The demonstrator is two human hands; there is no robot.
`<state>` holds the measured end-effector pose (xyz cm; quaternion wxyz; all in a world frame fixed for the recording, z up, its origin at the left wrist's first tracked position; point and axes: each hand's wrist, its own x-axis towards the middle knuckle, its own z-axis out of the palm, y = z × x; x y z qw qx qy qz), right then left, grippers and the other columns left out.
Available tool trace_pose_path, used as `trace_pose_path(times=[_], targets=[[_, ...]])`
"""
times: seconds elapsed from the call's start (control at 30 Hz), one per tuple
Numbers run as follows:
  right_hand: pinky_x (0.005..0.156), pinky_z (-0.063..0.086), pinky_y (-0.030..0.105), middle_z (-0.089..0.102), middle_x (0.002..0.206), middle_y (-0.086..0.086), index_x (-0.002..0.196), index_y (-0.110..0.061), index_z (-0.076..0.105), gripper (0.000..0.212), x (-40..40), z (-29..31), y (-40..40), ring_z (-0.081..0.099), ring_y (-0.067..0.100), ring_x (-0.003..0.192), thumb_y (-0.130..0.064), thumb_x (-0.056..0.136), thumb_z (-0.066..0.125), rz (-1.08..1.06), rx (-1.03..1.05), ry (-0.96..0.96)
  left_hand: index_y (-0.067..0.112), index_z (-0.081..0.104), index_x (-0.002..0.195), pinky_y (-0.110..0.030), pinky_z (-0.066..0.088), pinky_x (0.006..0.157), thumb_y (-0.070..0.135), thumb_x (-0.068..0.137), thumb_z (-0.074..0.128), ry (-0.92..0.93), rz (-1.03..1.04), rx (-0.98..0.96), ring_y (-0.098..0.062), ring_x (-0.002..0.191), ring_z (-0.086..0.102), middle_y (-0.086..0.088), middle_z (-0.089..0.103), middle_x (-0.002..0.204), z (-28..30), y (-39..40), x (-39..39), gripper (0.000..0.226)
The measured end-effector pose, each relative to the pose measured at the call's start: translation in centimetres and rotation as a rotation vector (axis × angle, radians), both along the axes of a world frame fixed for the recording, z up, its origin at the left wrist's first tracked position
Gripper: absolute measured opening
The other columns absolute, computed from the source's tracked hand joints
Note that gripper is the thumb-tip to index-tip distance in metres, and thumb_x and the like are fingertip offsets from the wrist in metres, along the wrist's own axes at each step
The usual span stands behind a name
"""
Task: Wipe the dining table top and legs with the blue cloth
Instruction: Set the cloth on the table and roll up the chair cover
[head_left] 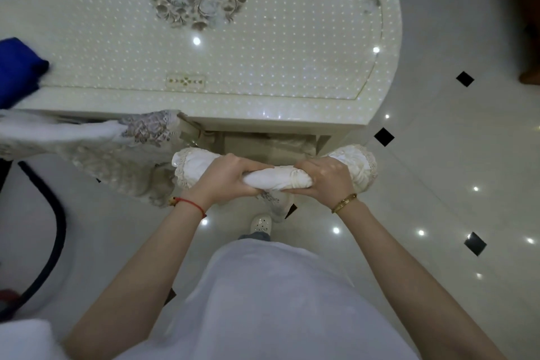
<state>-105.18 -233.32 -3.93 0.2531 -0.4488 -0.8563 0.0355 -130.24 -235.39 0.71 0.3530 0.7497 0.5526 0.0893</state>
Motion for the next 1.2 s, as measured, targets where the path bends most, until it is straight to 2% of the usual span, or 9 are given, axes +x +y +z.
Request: trace_pose_path(times=[0.1, 0.27, 0.43, 0.57, 0.73, 0.83, 0.93, 1.1, 1.2], targets=[[0.054, 0.049, 0.025, 0.069, 0.068, -0.004, 0.079, -0.020, 0.073, 0.058, -0.5, 0.1, 2.8, 0.065, 0.016, 0.060, -0.076, 0.070, 0.058, -0.024, -0.003, -0.011, 0.050, 0.061, 0.119, -0.030, 0.055, 0.068, 0.058, 0.064, 0.052, 0.004, -0.002, -0.004, -0.003, 0.083, 0.068, 0.016, 0.075, 0.095, 0.3, 3.1, -0.4, 0.057], [0.054, 0.047, 0.022, 0.069, 0.067, -0.004, 0.079, -0.021, 0.073, 0.062, -0.9, 0.4, 6.3, 0.065, 0.014, 0.060, -0.078, 0.071, 0.051, -0.059, -0.014, 0.000, 0.049, 0.062, 0.119, -0.004, 0.036, 0.063, 0.050, 0.069, 0.063, -0.011, 0.003, -0.006, 0.004, 0.087, 0.064, 0.021, 0.073, 0.101, 0.7, 6.9, -0.5, 0.050], [0.050, 0.051, 0.027, 0.068, 0.067, -0.004, 0.080, -0.021, 0.073, 0.057, -1.1, -0.3, 7.7, 0.065, 0.015, 0.060, -0.076, 0.067, 0.061, -0.055, -0.052, -0.029, 0.050, 0.061, 0.119, -0.019, 0.053, 0.072, 0.052, 0.067, 0.059, -0.021, -0.013, -0.036, 0.001, 0.093, 0.067, 0.021, 0.072, 0.105, 0.6, 8.3, -0.8, 0.053], [0.053, 0.052, 0.028, 0.068, 0.069, -0.003, 0.081, -0.020, 0.072, 0.051, -1.1, -0.3, 7.5, 0.065, 0.016, 0.061, -0.068, 0.062, 0.076, -0.055, -0.103, -0.048, 0.051, 0.060, 0.119, -0.024, 0.055, 0.075, 0.047, 0.068, 0.067, -0.009, -0.011, -0.027, 0.001, 0.095, 0.067, 0.020, 0.073, 0.104, 0.6, 8.2, -0.8, 0.051], [0.081, 0.048, 0.032, 0.069, 0.093, -0.007, 0.102, -0.023, 0.069, 0.062, -0.6, 0.9, 6.7, 0.062, 0.016, 0.088, -0.075, 0.071, 0.055, -0.055, -0.320, -0.056, 0.040, 0.057, 0.129, -0.019, 0.048, 0.084, 0.038, 0.078, 0.074, 0.122, -0.072, -0.026, -0.006, 0.110, 0.063, 0.015, 0.068, 0.120, 0.9, 8.3, 0.1, 0.054], [0.105, 0.037, 0.031, 0.064, 0.116, -0.005, 0.121, -0.022, 0.062, 0.061, 2.0, 1.1, 5.6, 0.052, 0.017, 0.114, -0.063, 0.076, 0.062, -0.085, -0.409, 0.077, 0.035, 0.052, 0.136, -0.026, 0.048, 0.094, 0.046, 0.076, 0.074, 0.151, -0.145, -0.035, -0.008, 0.118, 0.059, 0.014, 0.062, 0.130, 1.9, 8.5, 3.0, 0.064], [0.112, 0.028, 0.027, 0.057, 0.131, -0.005, 0.129, -0.020, 0.057, 0.051, 7.0, 1.2, 3.9, 0.041, 0.016, 0.129, -0.047, 0.085, 0.064, -0.201, -0.399, 0.208, 0.033, 0.056, 0.132, -0.026, 0.049, 0.096, 0.054, 0.080, 0.068, 0.010, -0.176, 0.004, -0.002, 0.116, 0.058, 0.017, 0.062, 0.129, 2.7, 9.2, 8.7, 0.058], [0.104, 0.031, 0.018, 0.058, 0.125, 0.000, 0.127, -0.017, 0.058, 0.039, 19.7, 0.2, -0.8, 0.048, 0.014, 0.117, -0.027, 0.090, 0.065, -0.608, -0.439, 0.379, 0.025, 0.059, 0.129, -0.028, 0.048, 0.098, 0.031, 0.091, 0.063, -0.082, -0.121, 0.034, -0.008, 0.113, 0.059, 0.009, 0.064, 0.126, 1.9, 10.9, 21.3, 0.039], [0.104, 0.036, 0.028, 0.060, 0.125, 0.004, 0.125, -0.014, 0.060, 0.040, 28.7, -1.4, -4.5, 0.052, 0.019, 0.117, -0.025, 0.088, 0.068, -0.836, -0.625, 0.441, 0.021, 0.067, 0.120, -0.029, 0.050, 0.095, 0.025, 0.090, 0.065, -0.139, -0.029, 0.010, -0.011, 0.104, 0.064, 0.004, 0.070, 0.114, 0.4, 11.6, 29.4, 0.031]])
